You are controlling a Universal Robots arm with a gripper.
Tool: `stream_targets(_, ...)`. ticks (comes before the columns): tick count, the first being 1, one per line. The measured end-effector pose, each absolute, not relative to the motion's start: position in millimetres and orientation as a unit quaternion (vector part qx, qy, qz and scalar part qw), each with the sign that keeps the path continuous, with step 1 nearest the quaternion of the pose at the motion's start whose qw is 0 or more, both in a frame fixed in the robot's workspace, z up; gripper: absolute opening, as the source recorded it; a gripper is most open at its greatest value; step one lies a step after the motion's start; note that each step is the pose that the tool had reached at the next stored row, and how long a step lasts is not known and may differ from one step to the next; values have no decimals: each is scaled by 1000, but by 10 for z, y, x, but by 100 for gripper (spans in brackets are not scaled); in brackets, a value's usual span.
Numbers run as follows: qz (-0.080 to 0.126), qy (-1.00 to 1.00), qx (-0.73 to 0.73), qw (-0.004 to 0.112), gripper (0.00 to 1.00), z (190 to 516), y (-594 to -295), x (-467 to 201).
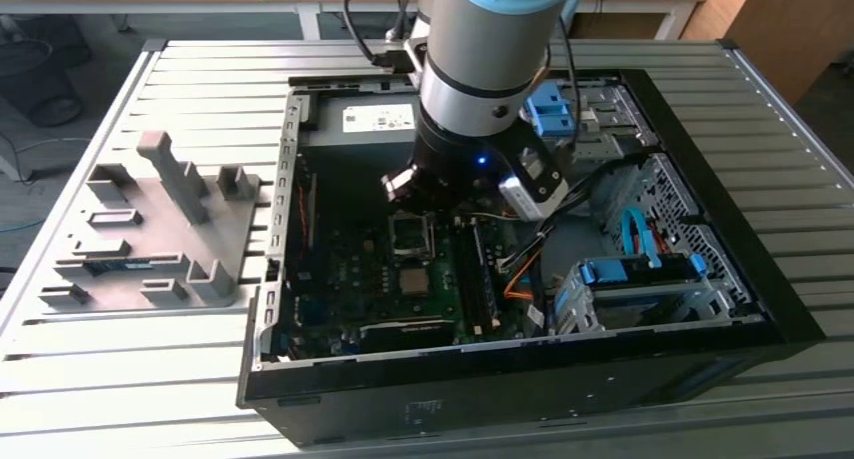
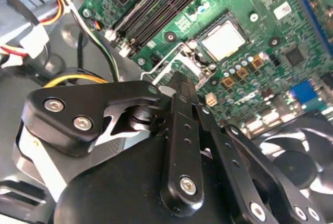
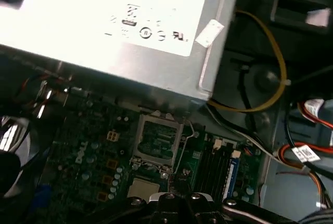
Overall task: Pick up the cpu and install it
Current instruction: 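Close the cpu cover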
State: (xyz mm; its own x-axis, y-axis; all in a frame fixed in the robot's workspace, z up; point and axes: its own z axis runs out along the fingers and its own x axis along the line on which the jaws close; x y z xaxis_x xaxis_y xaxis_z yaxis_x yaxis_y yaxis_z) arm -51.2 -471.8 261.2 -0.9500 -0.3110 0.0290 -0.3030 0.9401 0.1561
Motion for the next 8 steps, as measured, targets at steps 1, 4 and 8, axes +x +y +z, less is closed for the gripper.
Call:
stream_targets(1,-75,-983,165,27,10,2611,-4718,-512)
stream_targets(4,-74,-978,192,29,10,2609,-4718,-512)
stream_targets(8,-73,-971,227,32,10,2605,-4718,-512)
